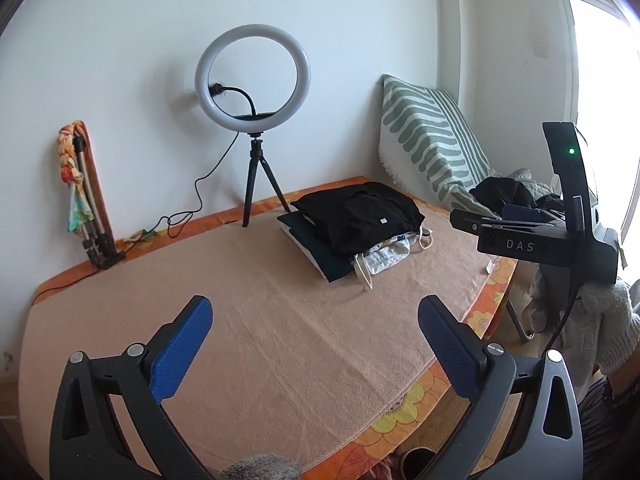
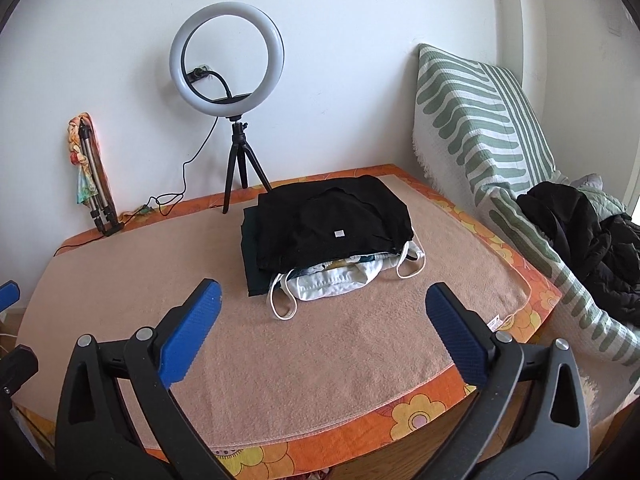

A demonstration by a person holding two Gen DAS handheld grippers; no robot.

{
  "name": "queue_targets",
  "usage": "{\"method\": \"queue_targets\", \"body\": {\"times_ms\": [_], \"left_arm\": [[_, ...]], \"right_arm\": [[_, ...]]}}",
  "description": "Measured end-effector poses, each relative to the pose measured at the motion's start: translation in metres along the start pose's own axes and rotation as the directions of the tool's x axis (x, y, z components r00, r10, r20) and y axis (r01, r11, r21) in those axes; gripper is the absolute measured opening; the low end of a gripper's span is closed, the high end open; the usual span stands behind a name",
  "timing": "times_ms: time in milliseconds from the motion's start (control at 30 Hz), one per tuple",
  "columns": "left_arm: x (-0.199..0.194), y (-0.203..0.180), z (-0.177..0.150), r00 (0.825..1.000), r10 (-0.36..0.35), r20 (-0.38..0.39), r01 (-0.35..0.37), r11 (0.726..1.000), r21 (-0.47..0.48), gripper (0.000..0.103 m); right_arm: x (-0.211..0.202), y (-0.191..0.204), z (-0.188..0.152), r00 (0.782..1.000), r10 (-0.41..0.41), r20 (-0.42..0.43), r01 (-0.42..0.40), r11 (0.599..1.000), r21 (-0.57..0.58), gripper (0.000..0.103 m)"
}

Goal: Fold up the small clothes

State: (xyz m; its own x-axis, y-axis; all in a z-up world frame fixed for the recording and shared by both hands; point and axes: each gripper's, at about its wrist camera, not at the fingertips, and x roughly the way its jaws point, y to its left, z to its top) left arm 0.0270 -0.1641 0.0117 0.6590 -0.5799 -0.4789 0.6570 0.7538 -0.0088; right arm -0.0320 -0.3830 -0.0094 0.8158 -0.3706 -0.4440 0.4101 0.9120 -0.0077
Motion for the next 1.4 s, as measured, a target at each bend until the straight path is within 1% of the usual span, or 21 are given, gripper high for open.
{"method": "queue_targets", "body": {"times_ms": [67,167,300,400,500,567,767,1000,1400], "left_arm": [[0.005,0.0,-0.003,0.999,0.019,-0.037,-0.019,1.0,-0.005,0.102],[0.011,0.003,-0.008,0.997,0.013,-0.076,-0.015,0.999,-0.036,0.102],[0.013,0.008,-0.013,0.996,0.021,-0.085,-0.026,0.998,-0.061,0.102],[0.015,0.012,-0.015,0.995,0.016,-0.097,-0.024,0.997,-0.079,0.102],[0.015,0.013,-0.019,0.995,0.025,-0.094,-0.032,0.996,-0.079,0.102],[0.013,0.014,-0.022,0.996,0.035,-0.086,-0.041,0.997,-0.068,0.102],[0.012,0.017,-0.024,0.996,0.032,-0.089,-0.038,0.997,-0.062,0.102],[0.009,0.021,-0.022,0.996,0.04,-0.083,-0.046,0.996,-0.073,0.102],[0.007,0.021,-0.022,0.996,0.035,-0.08,-0.041,0.997,-0.067,0.102]], "right_arm": [[0.001,0.001,-0.002,1.0,-0.001,0.01,0.001,1.0,-0.003,0.103],[0.004,0.0,-0.006,1.0,0.015,0.017,-0.015,1.0,0.022,0.103],[0.007,0.002,-0.007,0.999,-0.004,0.04,0.004,1.0,0.011,0.103],[0.009,0.0,-0.007,0.999,-0.002,0.037,0.001,1.0,0.022,0.103],[0.011,-0.001,-0.008,0.999,0.002,0.038,-0.003,0.999,0.044,0.103],[0.012,0.002,-0.008,0.999,0.001,0.035,-0.002,0.999,0.034,0.103],[0.015,0.007,-0.011,1.0,-0.003,0.03,0.002,1.0,0.005,0.103],[0.014,0.007,-0.011,1.0,-0.002,0.031,0.002,1.0,0.007,0.103],[0.018,0.009,-0.01,0.999,-0.001,0.034,0.001,1.0,0.002,0.103]]}}
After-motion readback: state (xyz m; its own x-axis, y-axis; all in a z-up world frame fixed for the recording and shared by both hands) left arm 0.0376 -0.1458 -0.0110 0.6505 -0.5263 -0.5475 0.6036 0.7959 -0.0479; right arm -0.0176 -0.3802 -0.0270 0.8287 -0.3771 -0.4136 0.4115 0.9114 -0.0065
